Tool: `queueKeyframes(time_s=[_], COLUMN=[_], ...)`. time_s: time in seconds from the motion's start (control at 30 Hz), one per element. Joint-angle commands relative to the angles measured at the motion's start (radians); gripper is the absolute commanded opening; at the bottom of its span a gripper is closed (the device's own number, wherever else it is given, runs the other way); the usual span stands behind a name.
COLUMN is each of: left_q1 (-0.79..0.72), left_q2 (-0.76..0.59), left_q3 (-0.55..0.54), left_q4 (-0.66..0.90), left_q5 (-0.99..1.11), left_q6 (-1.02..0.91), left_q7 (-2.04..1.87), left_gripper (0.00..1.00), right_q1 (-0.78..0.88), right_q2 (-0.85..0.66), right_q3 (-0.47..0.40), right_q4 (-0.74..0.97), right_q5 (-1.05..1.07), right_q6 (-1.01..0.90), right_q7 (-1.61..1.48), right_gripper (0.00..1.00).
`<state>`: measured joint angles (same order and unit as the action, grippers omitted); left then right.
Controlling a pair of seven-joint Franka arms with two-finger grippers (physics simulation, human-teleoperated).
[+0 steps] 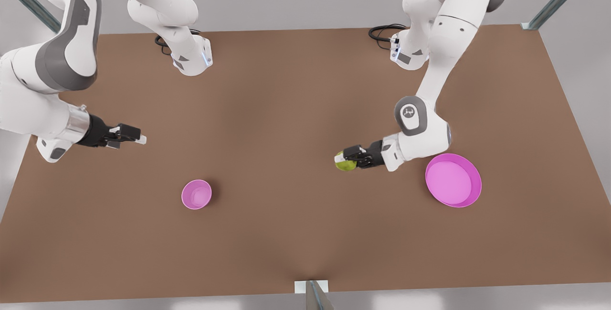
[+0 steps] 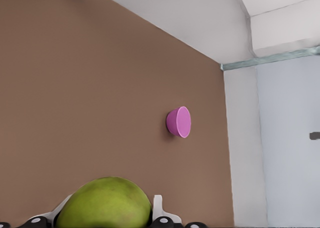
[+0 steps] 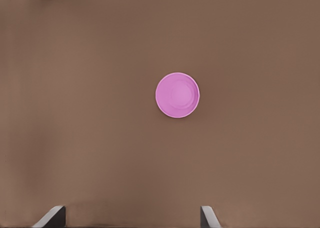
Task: Use the left arm to pick up the apple from the plate, transfer it to the gripper of the right arm, and then use the right arm to place it into the bowl
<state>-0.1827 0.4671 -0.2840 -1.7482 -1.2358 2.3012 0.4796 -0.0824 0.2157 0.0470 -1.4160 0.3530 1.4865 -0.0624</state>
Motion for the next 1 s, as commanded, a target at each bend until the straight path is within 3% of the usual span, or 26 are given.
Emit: queueKeyframes(time_s=[0.0, 0.1, 0.2, 0.27, 0.4, 0.53, 0.67, 0.97], left_q1=[-0.024, -0.031, -0.092, -0.093, -0.123, -0.126, -0.126, -0.127], left_q2=[0.099, 0.363, 0.488, 0.528, 0.601, 0.642, 0.668, 0.683], left_q3=[-0.018, -0.125, -0.142, -0.198, -0.219, -0.256, -0.293, -0.306], left_q4=[0.094, 0.420, 0.579, 0.601, 0.661, 0.700, 0.724, 0.737], left_q5=[-0.290, -0.304, -0.304, -0.306, -0.312, -0.347, -0.349, -0.349], left_q6=[-0.016, -0.013, 0.024, 0.060, 0.083, 0.083, 0.083, 0.083], left_q7=[0.962, 1.183, 1.410, 1.559, 1.668, 1.777, 1.808, 1.808], left_gripper=[0.73, 0.73, 0.69, 0.69, 0.69, 0.69, 0.70, 0.70], right_q1=[0.012, 0.013, 0.013, 0.016, 0.016, 0.018, 0.033, 0.078], right_q2=[0.036, 0.111, 0.212, 0.260, 0.323, 0.448, 0.459, 0.465], right_q3=[0.004, 0.074, 0.123, 0.178, 0.195, 0.223, 0.246, 0.272], right_q4=[-0.007, -0.110, -0.113, -0.112, -0.084, 0.043, -0.052, -0.098], right_q5=[0.262, 0.486, 0.593, 0.630, 0.638, 0.639, 0.836, 0.893], right_q6=[0.000, 0.130, 0.236, 0.342, 0.476, 0.478, 0.502, 0.623], right_q7=[0.066, 0.032, -0.111, -0.177, -0.336, -0.415, -0.539, -0.672], right_gripper=[1.00, 1.00, 1.00, 1.00, 1.00, 1.00, 1.00, 1.00])
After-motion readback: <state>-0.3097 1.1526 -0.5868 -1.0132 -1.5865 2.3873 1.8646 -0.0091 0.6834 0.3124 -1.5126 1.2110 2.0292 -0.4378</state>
